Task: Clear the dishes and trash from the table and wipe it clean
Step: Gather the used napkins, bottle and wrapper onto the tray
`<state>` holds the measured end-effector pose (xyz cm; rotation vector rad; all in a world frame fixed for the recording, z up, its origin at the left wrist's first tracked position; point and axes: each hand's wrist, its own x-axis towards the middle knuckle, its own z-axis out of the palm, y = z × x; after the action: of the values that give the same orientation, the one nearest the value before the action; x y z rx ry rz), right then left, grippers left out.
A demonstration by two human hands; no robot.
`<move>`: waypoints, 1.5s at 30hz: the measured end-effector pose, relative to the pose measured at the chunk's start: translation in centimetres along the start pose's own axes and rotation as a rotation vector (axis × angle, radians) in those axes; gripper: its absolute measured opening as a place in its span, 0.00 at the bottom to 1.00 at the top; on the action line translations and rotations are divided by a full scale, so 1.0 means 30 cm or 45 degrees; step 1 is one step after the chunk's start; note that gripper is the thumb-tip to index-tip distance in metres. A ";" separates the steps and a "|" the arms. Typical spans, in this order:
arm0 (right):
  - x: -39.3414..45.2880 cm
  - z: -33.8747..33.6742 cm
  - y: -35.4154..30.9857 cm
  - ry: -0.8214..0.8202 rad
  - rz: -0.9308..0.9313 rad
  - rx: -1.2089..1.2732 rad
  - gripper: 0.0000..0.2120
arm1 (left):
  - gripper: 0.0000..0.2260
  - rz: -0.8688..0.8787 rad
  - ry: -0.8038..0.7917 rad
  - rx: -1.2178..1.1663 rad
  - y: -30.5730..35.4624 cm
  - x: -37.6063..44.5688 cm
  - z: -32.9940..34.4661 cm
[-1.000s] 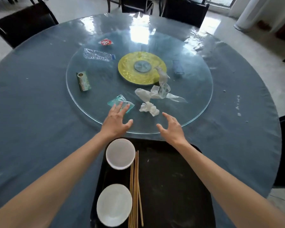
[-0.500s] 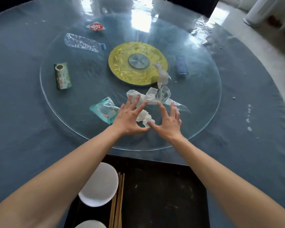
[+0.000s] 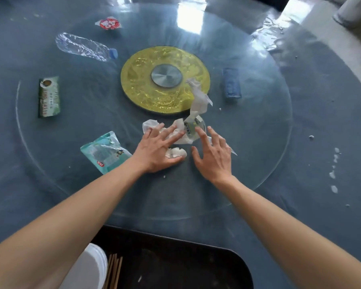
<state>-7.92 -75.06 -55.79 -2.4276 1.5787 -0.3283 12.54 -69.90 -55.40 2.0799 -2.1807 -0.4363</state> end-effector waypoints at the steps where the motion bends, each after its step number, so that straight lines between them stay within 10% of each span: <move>1: 0.005 0.012 0.009 0.050 -0.009 0.005 0.27 | 0.39 -0.037 0.053 -0.019 0.009 0.004 0.009; 10: 0.008 0.062 0.079 0.321 -0.161 0.186 0.14 | 0.17 0.038 0.489 -0.053 0.037 0.028 0.041; 22: 0.232 -0.060 0.003 0.539 -0.322 0.500 0.12 | 0.13 0.024 0.595 -0.111 -0.090 0.171 -0.137; 34: 0.557 0.044 -0.043 0.119 -0.076 0.239 0.12 | 0.13 -0.062 0.479 -0.049 -0.194 0.258 -0.105; 45: 0.381 -0.021 -0.018 0.290 -0.136 0.490 0.11 | 0.13 -0.051 0.521 -0.205 -0.077 0.135 -0.145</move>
<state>-3.12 -85.37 -54.32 -2.2344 1.3171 -0.8689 15.66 -74.57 -52.39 1.9257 -1.8116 -0.1614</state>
